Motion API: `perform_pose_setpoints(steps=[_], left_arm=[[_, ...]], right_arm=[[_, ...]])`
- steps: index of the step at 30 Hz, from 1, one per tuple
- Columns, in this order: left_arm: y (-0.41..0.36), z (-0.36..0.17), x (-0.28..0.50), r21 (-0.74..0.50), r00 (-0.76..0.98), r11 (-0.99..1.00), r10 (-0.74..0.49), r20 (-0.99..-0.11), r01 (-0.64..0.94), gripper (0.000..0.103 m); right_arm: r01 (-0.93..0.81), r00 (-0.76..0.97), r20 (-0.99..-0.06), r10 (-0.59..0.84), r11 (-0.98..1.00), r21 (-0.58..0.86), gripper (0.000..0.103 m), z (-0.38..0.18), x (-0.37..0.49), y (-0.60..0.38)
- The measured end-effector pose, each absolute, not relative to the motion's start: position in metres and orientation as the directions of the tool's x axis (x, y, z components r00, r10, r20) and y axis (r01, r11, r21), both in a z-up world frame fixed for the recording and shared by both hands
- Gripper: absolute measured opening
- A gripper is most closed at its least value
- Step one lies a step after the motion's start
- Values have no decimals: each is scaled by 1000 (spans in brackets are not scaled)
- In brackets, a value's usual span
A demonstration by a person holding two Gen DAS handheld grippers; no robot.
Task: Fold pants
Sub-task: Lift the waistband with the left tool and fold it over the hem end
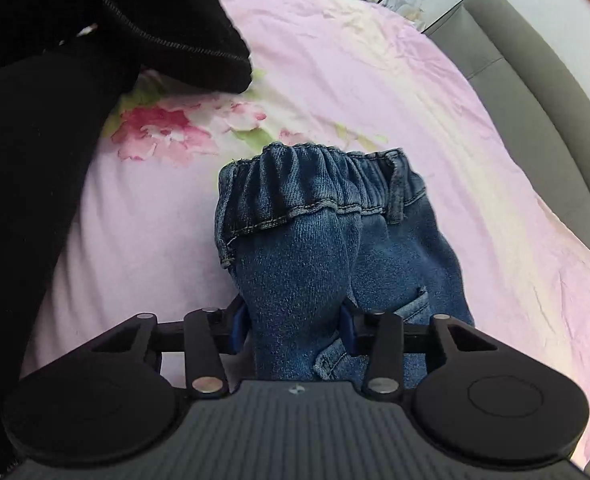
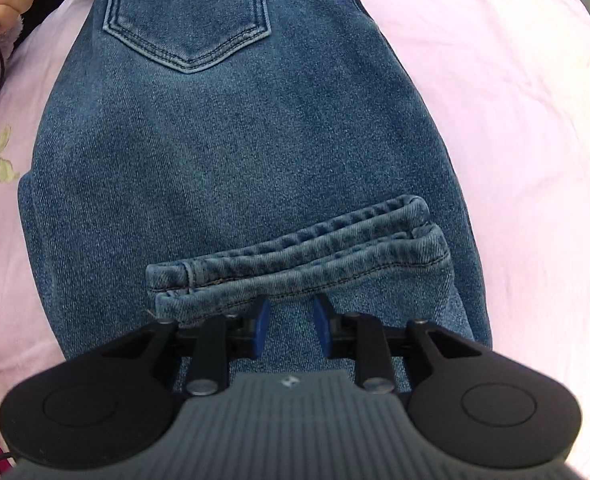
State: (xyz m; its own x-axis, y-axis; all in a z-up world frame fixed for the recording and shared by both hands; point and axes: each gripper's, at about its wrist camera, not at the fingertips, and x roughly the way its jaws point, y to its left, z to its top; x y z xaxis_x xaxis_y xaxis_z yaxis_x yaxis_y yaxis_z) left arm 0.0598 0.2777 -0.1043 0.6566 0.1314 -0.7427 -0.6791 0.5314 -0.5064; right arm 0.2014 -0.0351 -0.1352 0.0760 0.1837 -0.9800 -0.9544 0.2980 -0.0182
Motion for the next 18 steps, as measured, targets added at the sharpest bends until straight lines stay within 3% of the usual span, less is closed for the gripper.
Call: perform_pose_setpoints(steps=[6,9,14,18], left_arm=[[249,-51,43,-557,797,650,129,-590,-517,42],[222,-20,38,-526,839,732,115,-533,-434,41],[157,26,31,-401,890,878,58,-453,-261,41],[88,43,34,-209,904,972,5,-428,-104,41]], right_arm=[[-938,102,-975,197,345,-28,23,-133,204,-44],[-929,136,-973,186,364,-61,23,-133,196,-46],[-891,196,-959,203,445,-88,21,-122,186,-56],[-851,244,-948,206,514,-107,22,-102,180,-89]])
